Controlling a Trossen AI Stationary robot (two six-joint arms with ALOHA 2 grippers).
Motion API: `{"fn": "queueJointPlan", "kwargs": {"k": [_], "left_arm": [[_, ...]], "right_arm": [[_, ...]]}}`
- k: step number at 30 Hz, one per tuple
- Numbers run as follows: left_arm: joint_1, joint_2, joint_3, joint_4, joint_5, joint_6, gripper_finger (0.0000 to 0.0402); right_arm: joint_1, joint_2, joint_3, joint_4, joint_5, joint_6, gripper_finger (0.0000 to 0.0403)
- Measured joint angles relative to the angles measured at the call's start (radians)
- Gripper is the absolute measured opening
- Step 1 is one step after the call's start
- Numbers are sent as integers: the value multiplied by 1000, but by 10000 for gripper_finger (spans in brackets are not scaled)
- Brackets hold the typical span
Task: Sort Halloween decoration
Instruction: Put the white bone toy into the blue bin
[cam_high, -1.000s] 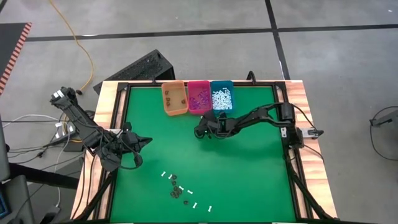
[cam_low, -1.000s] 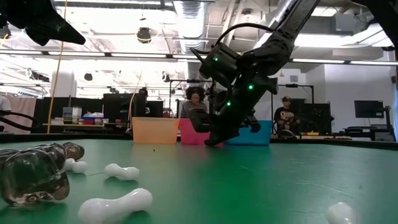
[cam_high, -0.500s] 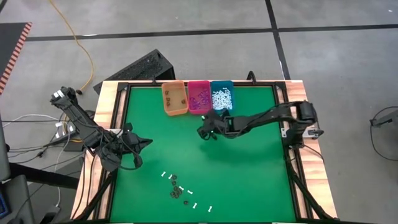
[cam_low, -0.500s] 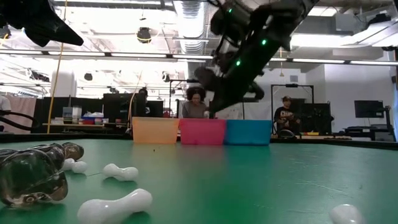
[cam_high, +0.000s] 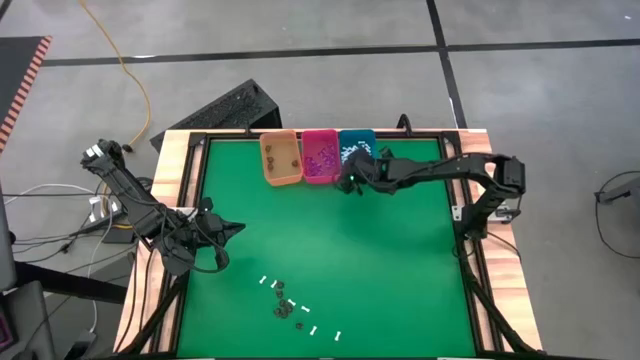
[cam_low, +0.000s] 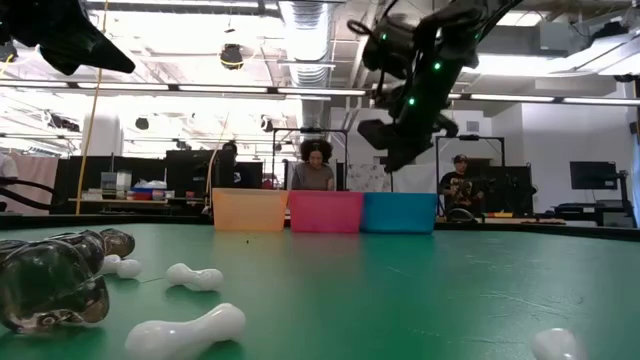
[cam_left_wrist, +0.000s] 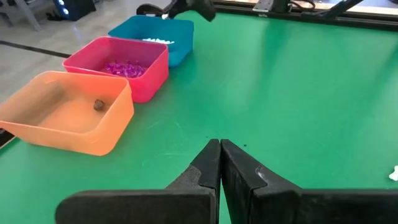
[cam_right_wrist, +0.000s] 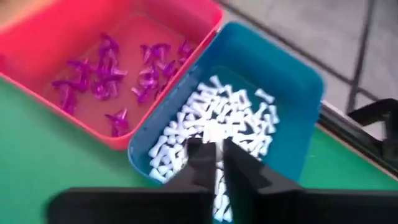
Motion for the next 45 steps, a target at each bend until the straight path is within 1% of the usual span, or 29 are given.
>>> {"fn": "queueJointPlan", "kwargs": {"k": [4, 7, 9, 11, 13, 15, 17, 19, 21, 23, 26, 28, 30, 33, 35, 39, 40, 45], "left_arm": [[0, 0, 0, 0, 0, 0, 0], [0, 0, 0, 0, -1, 0, 0], [0, 0, 0, 0, -1, 0, 0], [0, 0, 0, 0, -1, 0, 0], [0, 0, 0, 0, 4, 0, 0], [0, 0, 0, 0, 16, 0, 0], [0, 0, 0, 0, 18, 0, 0], [0, 0, 0, 0, 18, 0, 0], [0, 0, 0, 0, 18, 0, 0], [0, 0, 0, 0, 18, 0, 0], [0, 0, 0, 1, 16, 0, 0], [0, -1, 0, 3, 7, 0, 0], [0, 0, 0, 3, -8, 4, 0], [0, 0, 0, 2, -22, 5, 0], [0, 1, -1, -1, -31, 4, 0], [3, 4, -1, -2, -39, 7, 0], [5, 5, -1, -4, -41, 7, 0], [32, 7, -1, -19, -40, 6, 0]], "right_arm": [[-74, 2, 0, 5, -140, -33, 125], [-107, -7, 0, -3, -190, -22, 183], [-106, -24, -1, 5, -190, -23, 209], [-81, -47, 0, 12, -227, -49, 222], [-25, -61, 0, 15, -305, -89, 226], [61, -68, 0, 19, -385, -112, 224], [176, -66, 0, 22, -442, -110, 219], [307, -63, -10, 38, -471, -111, 213], [446, -48, -23, 79, -480, -113, 208], [588, -42, -25, 101, -464, -113, 205], [758, -15, -21, 183, -369, -114, 200], [831, 20, -24, 227, -331, -159, 197], [875, 63, -24, 299, -332, -226, 194], [892, 143, -1, 377, -359, -342, 190], [884, 199, 29, 395, -427, -405, 189], [863, 296, 108, 394, -607, -499, 189], [862, 318, 129, 394, -630, -526, 189], [857, 410, 210, 393, -647, -603, 189]]}}
